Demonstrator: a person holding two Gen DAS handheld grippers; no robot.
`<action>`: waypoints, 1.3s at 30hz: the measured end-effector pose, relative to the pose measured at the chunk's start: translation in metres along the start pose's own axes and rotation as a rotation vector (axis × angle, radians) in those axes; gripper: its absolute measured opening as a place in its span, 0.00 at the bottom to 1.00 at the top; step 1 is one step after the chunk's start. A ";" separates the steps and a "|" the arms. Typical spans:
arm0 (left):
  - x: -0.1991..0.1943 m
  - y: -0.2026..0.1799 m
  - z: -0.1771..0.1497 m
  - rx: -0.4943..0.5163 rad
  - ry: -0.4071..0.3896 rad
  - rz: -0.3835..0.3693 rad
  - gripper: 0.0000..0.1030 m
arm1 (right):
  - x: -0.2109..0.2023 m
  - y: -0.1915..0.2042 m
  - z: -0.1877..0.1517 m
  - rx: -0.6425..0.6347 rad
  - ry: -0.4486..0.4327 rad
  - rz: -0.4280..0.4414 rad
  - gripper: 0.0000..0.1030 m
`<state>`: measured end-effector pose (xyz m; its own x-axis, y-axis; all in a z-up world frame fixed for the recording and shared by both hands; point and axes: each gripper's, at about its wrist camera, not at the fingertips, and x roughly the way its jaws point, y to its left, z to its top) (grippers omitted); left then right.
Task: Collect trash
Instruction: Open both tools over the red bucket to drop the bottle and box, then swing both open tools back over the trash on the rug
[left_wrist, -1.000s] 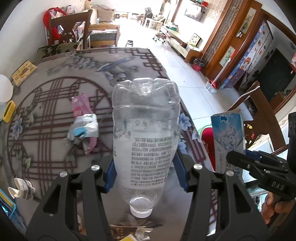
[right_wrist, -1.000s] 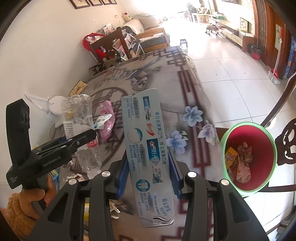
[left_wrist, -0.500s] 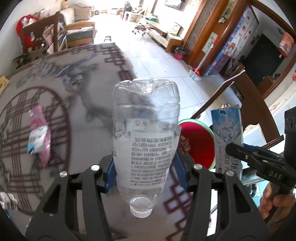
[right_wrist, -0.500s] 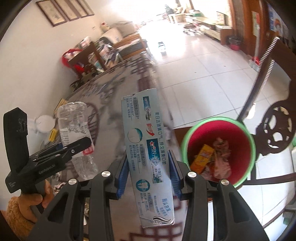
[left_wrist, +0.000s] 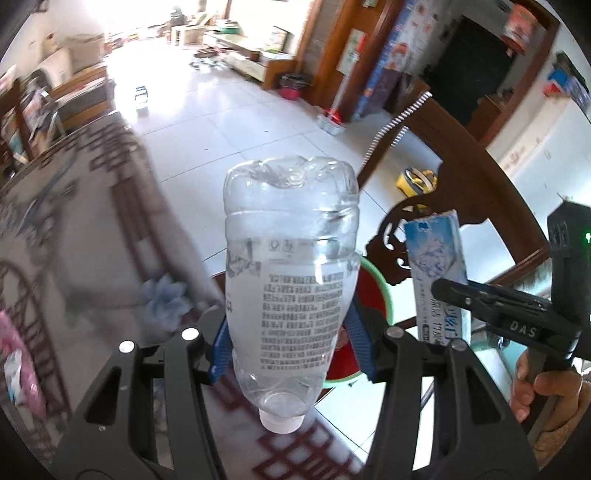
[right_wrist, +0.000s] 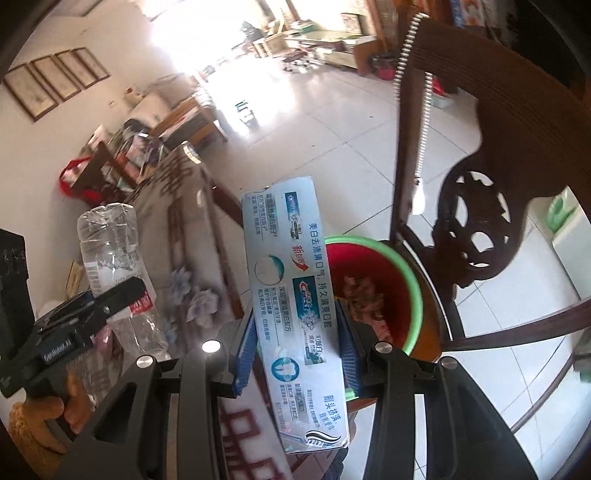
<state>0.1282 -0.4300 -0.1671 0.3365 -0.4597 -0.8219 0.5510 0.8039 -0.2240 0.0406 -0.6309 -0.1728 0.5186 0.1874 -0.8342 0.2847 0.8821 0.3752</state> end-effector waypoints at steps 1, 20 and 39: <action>0.005 -0.006 0.003 0.012 0.002 -0.005 0.50 | 0.001 -0.003 0.002 0.004 -0.002 -0.005 0.38; 0.031 -0.024 0.015 0.014 0.033 -0.059 0.60 | 0.012 -0.015 0.013 0.038 0.005 -0.044 0.40; -0.079 0.055 -0.020 -0.165 -0.147 0.052 0.74 | 0.003 0.029 0.009 -0.011 -0.003 -0.014 0.58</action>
<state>0.1166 -0.3422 -0.1253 0.4750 -0.4566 -0.7523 0.4016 0.8731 -0.2764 0.0579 -0.6084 -0.1611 0.5171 0.1735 -0.8382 0.2832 0.8894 0.3589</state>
